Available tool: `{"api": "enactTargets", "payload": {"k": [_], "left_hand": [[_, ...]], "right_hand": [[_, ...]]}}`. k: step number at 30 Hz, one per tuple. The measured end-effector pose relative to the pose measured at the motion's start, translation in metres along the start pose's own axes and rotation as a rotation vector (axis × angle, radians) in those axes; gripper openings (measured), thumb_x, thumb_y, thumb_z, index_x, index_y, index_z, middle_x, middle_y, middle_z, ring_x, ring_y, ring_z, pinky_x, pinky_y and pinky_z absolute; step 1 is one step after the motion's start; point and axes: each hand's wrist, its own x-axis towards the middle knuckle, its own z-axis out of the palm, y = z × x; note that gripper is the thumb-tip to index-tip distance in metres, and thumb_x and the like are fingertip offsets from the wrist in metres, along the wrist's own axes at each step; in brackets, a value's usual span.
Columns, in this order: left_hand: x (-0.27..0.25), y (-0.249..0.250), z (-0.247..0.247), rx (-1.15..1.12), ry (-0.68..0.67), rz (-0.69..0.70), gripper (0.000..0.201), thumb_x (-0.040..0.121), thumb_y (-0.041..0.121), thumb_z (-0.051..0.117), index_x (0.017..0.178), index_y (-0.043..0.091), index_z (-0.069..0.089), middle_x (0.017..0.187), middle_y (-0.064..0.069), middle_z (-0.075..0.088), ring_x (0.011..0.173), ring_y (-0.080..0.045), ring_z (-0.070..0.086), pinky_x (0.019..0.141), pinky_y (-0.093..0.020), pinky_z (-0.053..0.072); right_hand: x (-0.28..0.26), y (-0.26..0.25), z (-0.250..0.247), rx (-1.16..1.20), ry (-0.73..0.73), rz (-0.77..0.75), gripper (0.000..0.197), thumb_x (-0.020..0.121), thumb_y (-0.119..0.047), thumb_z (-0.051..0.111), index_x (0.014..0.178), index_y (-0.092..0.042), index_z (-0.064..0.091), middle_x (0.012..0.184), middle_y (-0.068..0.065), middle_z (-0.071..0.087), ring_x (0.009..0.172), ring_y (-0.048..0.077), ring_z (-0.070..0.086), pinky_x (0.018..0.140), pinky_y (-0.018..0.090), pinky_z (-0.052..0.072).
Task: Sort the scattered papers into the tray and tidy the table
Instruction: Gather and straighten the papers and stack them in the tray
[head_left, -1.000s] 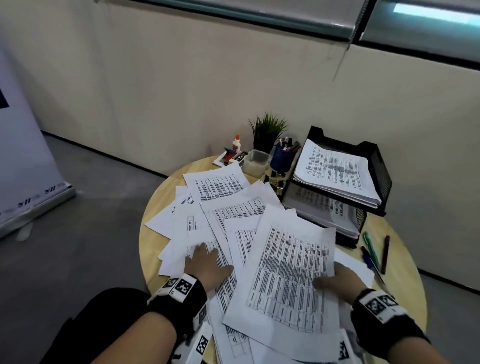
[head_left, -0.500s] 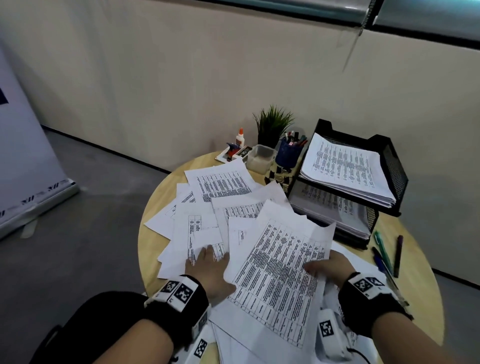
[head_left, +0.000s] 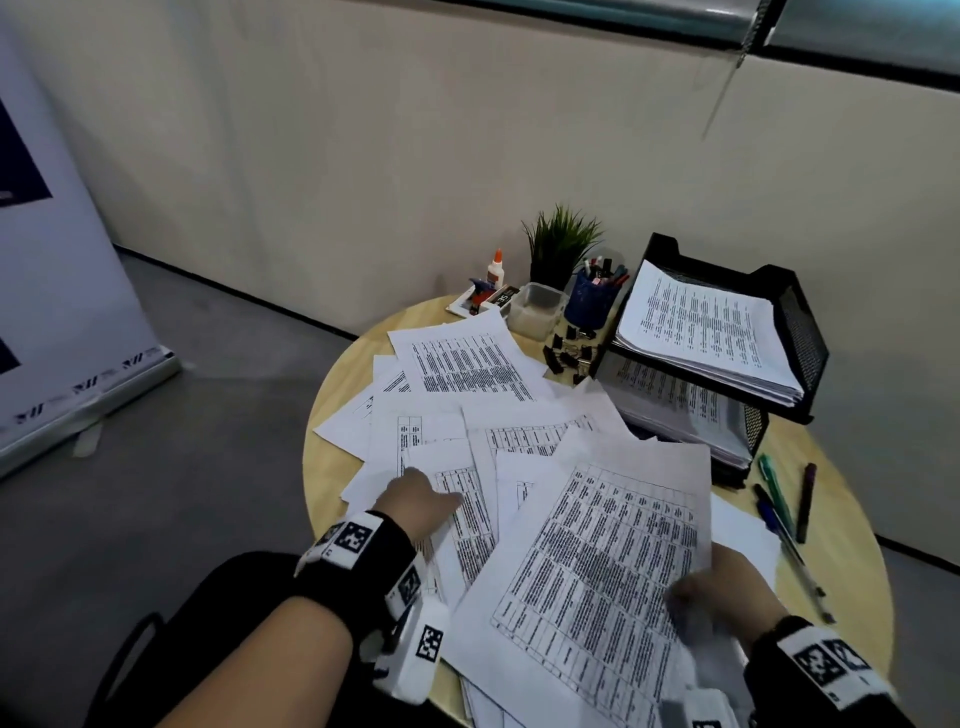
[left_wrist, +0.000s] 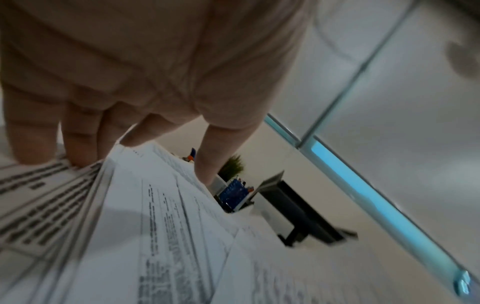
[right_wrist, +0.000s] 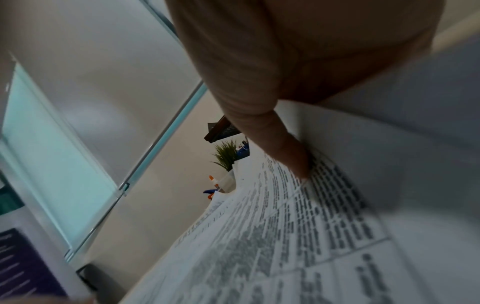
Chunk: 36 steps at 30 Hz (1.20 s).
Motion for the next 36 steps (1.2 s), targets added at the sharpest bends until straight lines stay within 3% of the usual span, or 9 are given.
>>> {"api": "enactTargets", "payload": {"k": [4, 8, 12, 16, 20, 23, 26, 33, 36], "left_hand": [[0.002, -0.003, 0.002, -0.269, -0.043, -0.025, 0.044, 0.088, 0.031, 0.061, 0.114, -0.002, 0.046, 0.084, -0.006, 0.049, 0.076, -0.021, 0.05, 0.056, -0.023, 0.035], [0.0, -0.004, 0.005, -0.411, -0.08, -0.075, 0.031, 0.085, 0.024, 0.066, 0.075, 0.009, 0.041, 0.07, -0.007, 0.043, 0.07, -0.023, 0.05, 0.067, -0.026, 0.039], [-0.005, -0.002, 0.01, -0.288, -0.139, -0.07, 0.028, 0.092, 0.026, 0.056, 0.077, 0.006, 0.045, 0.062, -0.005, 0.04, 0.05, -0.012, 0.049, 0.045, -0.02, 0.032], [-0.006, -0.001, 0.012, -0.264, -0.19, -0.049, 0.043, 0.092, 0.027, 0.055, 0.117, -0.007, 0.05, 0.081, -0.008, 0.054, 0.072, -0.017, 0.055, 0.053, -0.024, 0.034], [-0.005, -0.001, 0.01, -0.305, -0.148, -0.057, 0.024, 0.091, 0.031, 0.057, 0.087, 0.008, 0.055, 0.062, -0.001, 0.039, 0.053, -0.012, 0.039, 0.049, -0.023, 0.032], [-0.001, -0.005, 0.011, -0.359, -0.087, -0.038, 0.064, 0.078, 0.04, 0.064, 0.12, -0.007, 0.049, 0.115, -0.021, 0.056, 0.102, -0.03, 0.058, 0.088, -0.033, 0.045], [-0.007, -0.006, 0.005, -0.423, 0.002, -0.011, 0.095, 0.077, 0.043, 0.068, 0.148, 0.004, 0.019, 0.152, -0.015, 0.027, 0.136, -0.03, 0.035, 0.107, -0.035, 0.035], [-0.028, 0.0, 0.012, -0.882, -0.416, 0.122, 0.073, 0.062, 0.032, 0.085, 0.121, -0.002, 0.058, 0.114, -0.018, 0.066, 0.103, -0.031, 0.061, 0.091, -0.042, 0.049], [-0.035, 0.013, 0.01, -0.836, -0.465, 0.214, 0.049, 0.074, 0.01, 0.074, 0.119, -0.002, 0.06, 0.114, -0.018, 0.067, 0.11, -0.031, 0.062, 0.106, -0.044, 0.04]], "right_hand": [[-0.024, 0.005, 0.015, -0.057, -0.054, -0.007, 0.033, 0.065, -0.009, 0.075, 0.093, -0.009, 0.056, 0.086, 0.008, 0.068, 0.074, 0.019, 0.062, 0.061, 0.027, 0.05], [-0.038, -0.002, 0.029, -0.044, -0.063, -0.035, 0.042, 0.067, -0.014, 0.078, 0.097, -0.01, 0.049, 0.085, 0.002, 0.06, 0.069, 0.011, 0.057, 0.051, 0.019, 0.045], [-0.042, -0.007, 0.04, 0.269, -0.125, 0.022, 0.03, 0.071, -0.003, 0.071, 0.095, 0.008, 0.057, 0.072, 0.01, 0.062, 0.056, 0.018, 0.056, 0.045, 0.013, 0.041], [-0.046, -0.008, 0.034, 0.635, -0.269, 0.112, 0.03, 0.065, 0.009, 0.063, 0.092, 0.02, 0.057, 0.062, 0.021, 0.056, 0.041, 0.022, 0.054, 0.045, 0.021, 0.042], [-0.041, 0.003, 0.035, 0.696, -0.36, 0.107, 0.043, 0.081, 0.021, 0.05, 0.121, 0.003, 0.054, 0.101, 0.023, 0.07, 0.087, 0.038, 0.068, 0.076, 0.043, 0.058], [-0.045, 0.005, 0.035, 0.707, -0.282, 0.06, 0.046, 0.082, 0.022, 0.048, 0.121, -0.001, 0.052, 0.117, 0.018, 0.063, 0.103, 0.033, 0.061, 0.096, 0.045, 0.048], [-0.044, 0.015, 0.02, 0.95, -0.283, 0.088, 0.055, 0.085, 0.022, 0.046, 0.136, 0.002, 0.042, 0.131, 0.02, 0.054, 0.113, 0.037, 0.051, 0.111, 0.049, 0.027], [-0.059, 0.027, -0.009, 0.974, -0.239, -0.028, 0.054, 0.073, 0.011, 0.064, 0.123, -0.004, 0.052, 0.109, 0.009, 0.067, 0.093, 0.029, 0.065, 0.092, 0.043, 0.046], [-0.069, 0.019, -0.011, 0.904, -0.164, -0.025, 0.015, 0.08, 0.016, 0.057, 0.083, 0.002, 0.059, 0.062, 0.007, 0.069, 0.055, 0.018, 0.068, 0.06, 0.036, 0.05]]}}
